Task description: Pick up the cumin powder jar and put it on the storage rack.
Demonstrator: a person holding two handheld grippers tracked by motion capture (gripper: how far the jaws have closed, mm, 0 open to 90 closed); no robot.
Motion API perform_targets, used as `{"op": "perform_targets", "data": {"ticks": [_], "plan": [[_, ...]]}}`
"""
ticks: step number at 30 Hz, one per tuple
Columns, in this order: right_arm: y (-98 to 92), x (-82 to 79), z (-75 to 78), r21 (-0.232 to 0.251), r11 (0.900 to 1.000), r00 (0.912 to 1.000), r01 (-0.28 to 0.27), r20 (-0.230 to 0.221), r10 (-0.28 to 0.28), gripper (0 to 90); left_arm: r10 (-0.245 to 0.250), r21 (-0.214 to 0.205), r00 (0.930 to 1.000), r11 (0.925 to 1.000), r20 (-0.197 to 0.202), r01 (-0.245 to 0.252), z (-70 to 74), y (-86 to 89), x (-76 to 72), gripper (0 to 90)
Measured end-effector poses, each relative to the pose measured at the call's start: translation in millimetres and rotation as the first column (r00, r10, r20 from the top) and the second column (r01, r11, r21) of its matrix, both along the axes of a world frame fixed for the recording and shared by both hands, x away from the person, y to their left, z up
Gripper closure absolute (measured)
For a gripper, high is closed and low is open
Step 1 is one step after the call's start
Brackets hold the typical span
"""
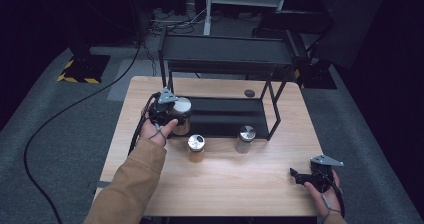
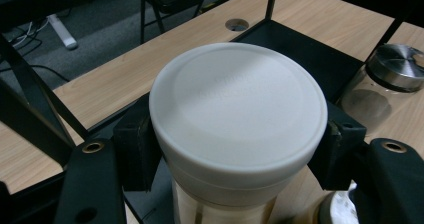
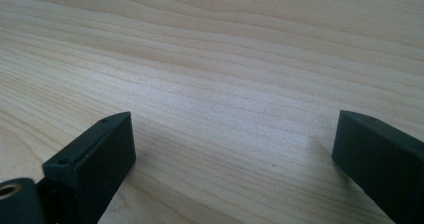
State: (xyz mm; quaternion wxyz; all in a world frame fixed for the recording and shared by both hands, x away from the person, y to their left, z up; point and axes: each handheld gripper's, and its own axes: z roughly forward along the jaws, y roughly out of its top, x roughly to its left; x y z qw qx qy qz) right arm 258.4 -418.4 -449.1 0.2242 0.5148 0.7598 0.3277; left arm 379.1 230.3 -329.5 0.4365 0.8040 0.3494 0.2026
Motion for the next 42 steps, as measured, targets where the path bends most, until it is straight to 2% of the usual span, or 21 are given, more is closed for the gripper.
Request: {"op": "perform_targets", "data": {"ticks": [7,27,33,42], "plan": [[0.0,0.0,0.0,0.000,1.0000,1.0000,0.001,0.000,-0.001,3.6,0.025,0.021,0.9992,0.9995,-0.032,-0.025,-6.7,-10.1,15.8,33.3],[0.1,0.4,0.0,-0.001,1.0000,1.0000,0.001,0.000,-0.001,3.6,0.040,0.081,0.9956,0.9962,-0.085,-0.033,-15.0,-34.8,43.2,33.2],[0.1,0.5,0.0,-0.001,1.0000,1.0000,0.002,0.000,-0.002,3.6,0.048,0.106,0.9947,0.9936,-0.091,-0.039,-14.6,-42.1,44.6,33.2],[0.1,0.6,0.0,-0.001,1.0000,1.0000,0.002,0.000,-0.002,3.6,0.049,0.093,0.9933,0.9949,-0.104,-0.039,-15.5,-41.0,46.9,33.2]]}}
